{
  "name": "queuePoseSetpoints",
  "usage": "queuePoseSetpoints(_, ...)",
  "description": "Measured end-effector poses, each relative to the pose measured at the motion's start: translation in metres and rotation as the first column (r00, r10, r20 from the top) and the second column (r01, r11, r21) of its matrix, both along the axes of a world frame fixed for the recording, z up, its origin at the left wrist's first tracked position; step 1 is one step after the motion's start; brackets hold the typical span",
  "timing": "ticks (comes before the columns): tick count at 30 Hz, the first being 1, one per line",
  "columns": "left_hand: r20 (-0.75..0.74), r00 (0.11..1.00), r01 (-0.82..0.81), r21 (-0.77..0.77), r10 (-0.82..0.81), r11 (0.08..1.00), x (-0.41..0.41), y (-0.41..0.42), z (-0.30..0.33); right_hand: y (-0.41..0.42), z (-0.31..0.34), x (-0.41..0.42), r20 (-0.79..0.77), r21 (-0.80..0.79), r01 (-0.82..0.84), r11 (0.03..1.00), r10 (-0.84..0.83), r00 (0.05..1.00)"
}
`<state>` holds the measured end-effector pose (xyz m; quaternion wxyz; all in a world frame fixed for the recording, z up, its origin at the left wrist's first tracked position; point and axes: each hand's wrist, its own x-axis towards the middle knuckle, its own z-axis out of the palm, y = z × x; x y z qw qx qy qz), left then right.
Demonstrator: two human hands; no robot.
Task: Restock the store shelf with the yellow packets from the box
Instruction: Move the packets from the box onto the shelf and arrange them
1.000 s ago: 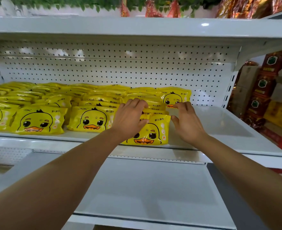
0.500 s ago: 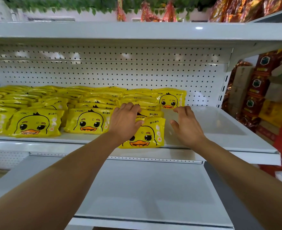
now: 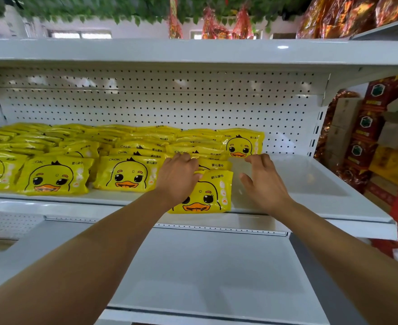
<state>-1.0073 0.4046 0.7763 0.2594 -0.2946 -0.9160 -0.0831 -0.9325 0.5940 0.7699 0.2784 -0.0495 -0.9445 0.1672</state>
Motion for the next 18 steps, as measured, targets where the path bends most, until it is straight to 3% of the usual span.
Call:
queuePoseSetpoints(10,0.07,0.997,0.03,0.154,-0.041,0.988,0.031,0.005,0.012,0.01,0.008,0.022,-0.011,0.007,-0.03,1.0,0.03,1.0)
queuePoseSetpoints(18,-0.025,0.987,0.161,0.164,-0.159,0.973,0.053,0.035,0.035,0.029,0.026,0.067,-0.013,0.025,0.086,0.996,-0.085,0.996)
